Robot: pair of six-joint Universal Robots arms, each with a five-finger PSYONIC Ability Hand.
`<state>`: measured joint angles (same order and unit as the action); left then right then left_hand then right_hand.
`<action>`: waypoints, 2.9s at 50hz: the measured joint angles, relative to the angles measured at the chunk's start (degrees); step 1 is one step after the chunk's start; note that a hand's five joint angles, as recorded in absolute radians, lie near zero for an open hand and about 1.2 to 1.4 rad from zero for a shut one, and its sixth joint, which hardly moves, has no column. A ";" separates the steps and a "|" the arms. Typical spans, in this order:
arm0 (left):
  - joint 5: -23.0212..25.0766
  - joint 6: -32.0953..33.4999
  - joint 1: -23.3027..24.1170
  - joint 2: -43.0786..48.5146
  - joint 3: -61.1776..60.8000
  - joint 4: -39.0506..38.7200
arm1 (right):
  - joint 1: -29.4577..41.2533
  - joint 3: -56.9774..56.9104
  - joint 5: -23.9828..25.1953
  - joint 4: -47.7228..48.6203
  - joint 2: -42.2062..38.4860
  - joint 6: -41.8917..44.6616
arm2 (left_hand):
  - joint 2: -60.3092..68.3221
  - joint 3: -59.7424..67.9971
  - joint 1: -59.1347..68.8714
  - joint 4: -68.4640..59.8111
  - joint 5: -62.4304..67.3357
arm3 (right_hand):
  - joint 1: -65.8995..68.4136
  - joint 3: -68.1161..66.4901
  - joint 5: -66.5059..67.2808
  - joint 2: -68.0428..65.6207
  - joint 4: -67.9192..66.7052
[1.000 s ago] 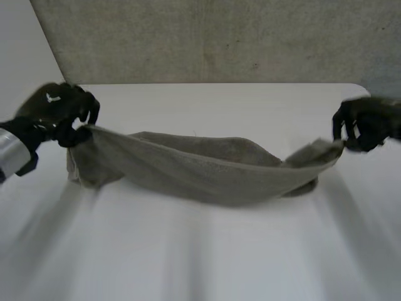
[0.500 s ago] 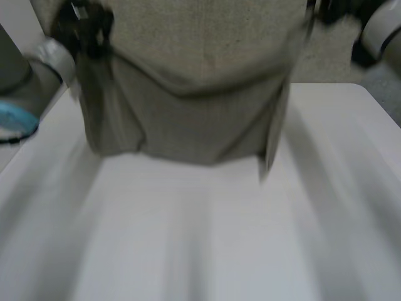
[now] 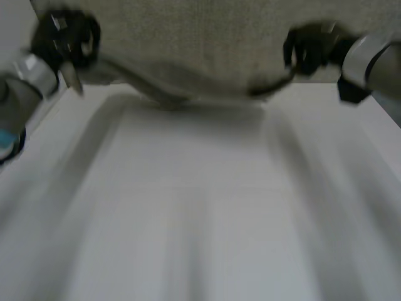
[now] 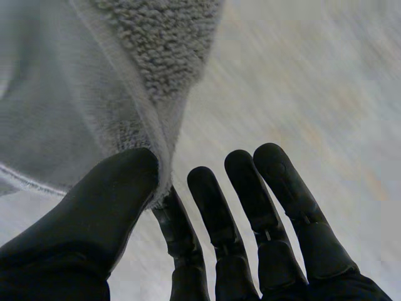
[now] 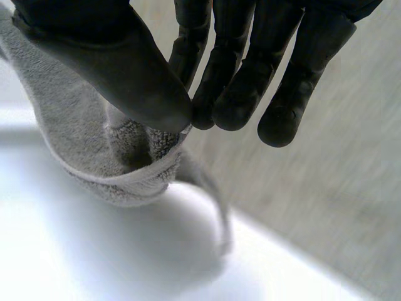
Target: Fold the towel.
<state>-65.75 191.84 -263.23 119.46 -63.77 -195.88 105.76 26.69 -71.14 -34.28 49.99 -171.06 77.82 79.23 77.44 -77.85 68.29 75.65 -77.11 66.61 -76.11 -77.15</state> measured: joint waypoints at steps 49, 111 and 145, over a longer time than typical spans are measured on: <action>13.42 16.57 -10.90 -21.08 -52.52 -5.43 | -21.49 66.19 4.10 13.60 36.40 7.85 | 0.00 0.02 0.03 0.00 0.22 | 0.00 -0.11 0.00 0.00 0.00; 12.07 4.57 -8.08 -9.10 -25.96 14.33 | -7.10 81.68 3.28 35.65 43.09 18.97 | 0.03 -0.24 0.27 -0.04 -0.02 | -55.18 56.60 -58.57 55.65 57.58; 7.31 0.72 -6.62 -3.45 -18.85 14.93 | 1.48 77.72 2.06 36.18 19.94 11.44 | 0.03 -0.24 0.27 -0.04 -0.02 | -46.02 47.63 -46.59 47.03 47.58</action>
<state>-58.44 192.57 -269.85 116.01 -82.62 -180.95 107.24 104.41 -69.08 1.90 69.92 -159.62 77.85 78.99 77.70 -77.89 68.27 29.64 -29.48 20.02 -29.08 -29.57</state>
